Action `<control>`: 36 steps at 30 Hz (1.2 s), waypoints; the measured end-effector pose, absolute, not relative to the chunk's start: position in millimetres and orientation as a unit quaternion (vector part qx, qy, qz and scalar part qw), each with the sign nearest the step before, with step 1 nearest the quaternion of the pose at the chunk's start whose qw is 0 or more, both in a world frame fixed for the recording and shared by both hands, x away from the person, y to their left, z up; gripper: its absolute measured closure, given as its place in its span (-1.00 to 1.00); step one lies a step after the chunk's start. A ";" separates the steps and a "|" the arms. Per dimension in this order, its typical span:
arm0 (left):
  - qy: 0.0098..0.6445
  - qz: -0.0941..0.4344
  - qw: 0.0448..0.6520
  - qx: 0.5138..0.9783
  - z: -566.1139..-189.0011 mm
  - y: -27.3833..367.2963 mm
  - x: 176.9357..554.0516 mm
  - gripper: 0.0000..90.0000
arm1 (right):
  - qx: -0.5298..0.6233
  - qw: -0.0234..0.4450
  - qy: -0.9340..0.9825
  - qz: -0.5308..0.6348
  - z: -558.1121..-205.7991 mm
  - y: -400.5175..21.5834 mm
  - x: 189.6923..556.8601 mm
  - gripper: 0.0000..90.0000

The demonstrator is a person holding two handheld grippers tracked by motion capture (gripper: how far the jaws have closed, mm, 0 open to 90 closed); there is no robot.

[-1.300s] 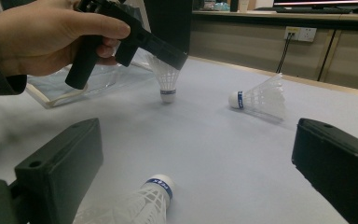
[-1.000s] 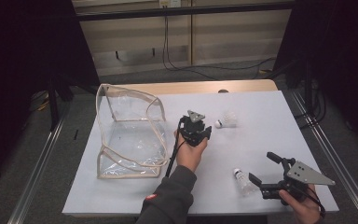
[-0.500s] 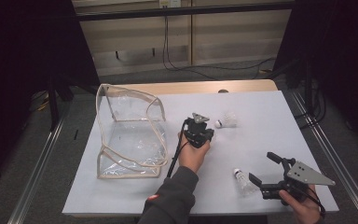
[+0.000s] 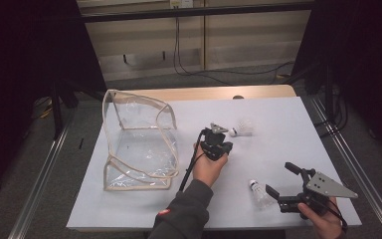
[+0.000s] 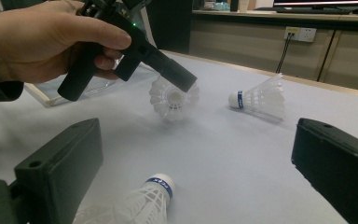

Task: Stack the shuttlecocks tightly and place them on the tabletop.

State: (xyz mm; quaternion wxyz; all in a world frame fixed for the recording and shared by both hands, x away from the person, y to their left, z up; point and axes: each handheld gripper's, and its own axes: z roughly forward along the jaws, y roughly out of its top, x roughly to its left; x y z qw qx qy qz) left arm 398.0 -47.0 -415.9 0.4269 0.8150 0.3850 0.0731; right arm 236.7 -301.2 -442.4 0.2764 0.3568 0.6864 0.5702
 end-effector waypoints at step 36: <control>0.357 0.095 0.421 0.828 -400.9 -38.8 397.2 0.27 | 0.359 0.276 0.687 0.568 -442.7 -301.4 236.5 -0.97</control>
